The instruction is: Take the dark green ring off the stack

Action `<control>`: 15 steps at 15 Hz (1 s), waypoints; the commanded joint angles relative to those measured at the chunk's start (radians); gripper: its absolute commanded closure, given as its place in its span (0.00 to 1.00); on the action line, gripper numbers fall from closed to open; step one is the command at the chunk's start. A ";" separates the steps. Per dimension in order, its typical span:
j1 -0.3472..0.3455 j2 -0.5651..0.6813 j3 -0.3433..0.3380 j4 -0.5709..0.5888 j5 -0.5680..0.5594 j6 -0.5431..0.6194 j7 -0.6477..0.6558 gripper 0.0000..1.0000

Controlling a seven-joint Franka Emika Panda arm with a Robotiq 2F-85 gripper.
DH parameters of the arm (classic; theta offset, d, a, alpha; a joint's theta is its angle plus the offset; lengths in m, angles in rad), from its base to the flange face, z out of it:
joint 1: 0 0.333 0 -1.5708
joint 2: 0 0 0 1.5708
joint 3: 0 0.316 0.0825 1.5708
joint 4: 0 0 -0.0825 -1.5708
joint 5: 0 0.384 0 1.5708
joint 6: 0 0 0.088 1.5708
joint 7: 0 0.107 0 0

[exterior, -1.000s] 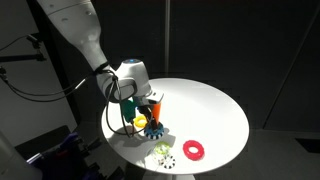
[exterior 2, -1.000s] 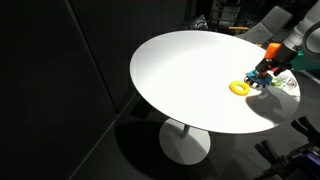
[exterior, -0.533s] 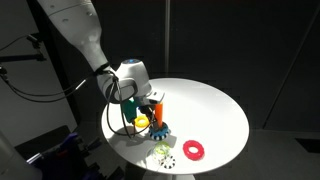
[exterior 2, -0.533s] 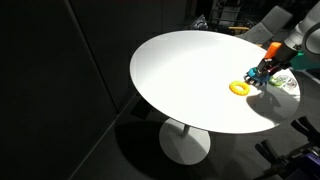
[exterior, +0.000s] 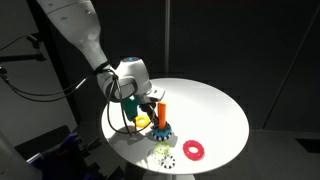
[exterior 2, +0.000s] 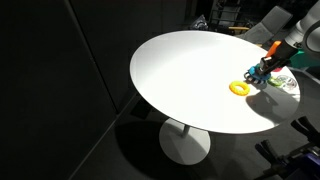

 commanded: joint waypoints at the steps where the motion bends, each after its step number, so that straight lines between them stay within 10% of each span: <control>1: -0.008 -0.040 0.007 -0.010 0.012 -0.017 -0.025 0.94; 7: -0.016 -0.071 0.020 -0.012 0.016 -0.029 -0.027 0.97; 8: -0.015 -0.073 0.019 -0.012 0.015 -0.031 -0.026 0.73; 15: -0.009 -0.068 0.001 -0.010 0.004 -0.027 -0.024 0.24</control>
